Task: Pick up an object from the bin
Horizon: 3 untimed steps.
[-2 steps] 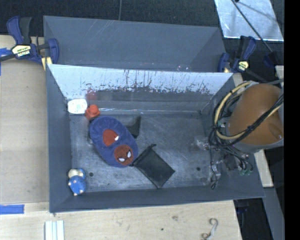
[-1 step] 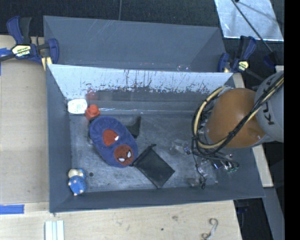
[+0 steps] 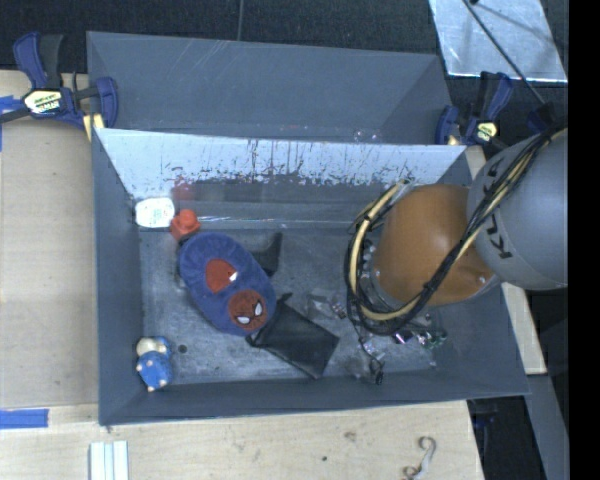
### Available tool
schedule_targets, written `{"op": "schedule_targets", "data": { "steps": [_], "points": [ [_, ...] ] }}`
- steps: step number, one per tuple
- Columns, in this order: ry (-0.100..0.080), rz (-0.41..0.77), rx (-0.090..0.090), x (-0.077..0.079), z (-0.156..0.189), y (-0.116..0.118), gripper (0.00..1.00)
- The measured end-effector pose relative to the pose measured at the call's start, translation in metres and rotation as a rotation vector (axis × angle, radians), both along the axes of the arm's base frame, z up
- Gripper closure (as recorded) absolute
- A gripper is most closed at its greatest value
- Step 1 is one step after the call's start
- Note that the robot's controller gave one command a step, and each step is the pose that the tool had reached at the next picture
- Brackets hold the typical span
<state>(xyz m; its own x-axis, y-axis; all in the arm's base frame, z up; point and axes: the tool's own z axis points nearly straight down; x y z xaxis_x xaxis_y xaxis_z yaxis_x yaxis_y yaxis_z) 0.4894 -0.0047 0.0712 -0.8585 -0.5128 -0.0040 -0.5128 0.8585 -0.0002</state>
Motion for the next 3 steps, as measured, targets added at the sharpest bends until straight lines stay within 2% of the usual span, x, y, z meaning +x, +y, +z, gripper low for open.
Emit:
{"op": "schedule_targets", "data": {
  "steps": [1, 2, 3],
  "points": [
    [-0.002, 0.267, -0.001, 0.002, -0.001, 0.047, 0.00],
    [-0.003, 0.269, -0.001, 0.003, -0.001, 0.046, 1.00],
    [-0.009, 0.216, -0.003, 0.044, 0.210, 0.030, 1.00]
  ]
}}
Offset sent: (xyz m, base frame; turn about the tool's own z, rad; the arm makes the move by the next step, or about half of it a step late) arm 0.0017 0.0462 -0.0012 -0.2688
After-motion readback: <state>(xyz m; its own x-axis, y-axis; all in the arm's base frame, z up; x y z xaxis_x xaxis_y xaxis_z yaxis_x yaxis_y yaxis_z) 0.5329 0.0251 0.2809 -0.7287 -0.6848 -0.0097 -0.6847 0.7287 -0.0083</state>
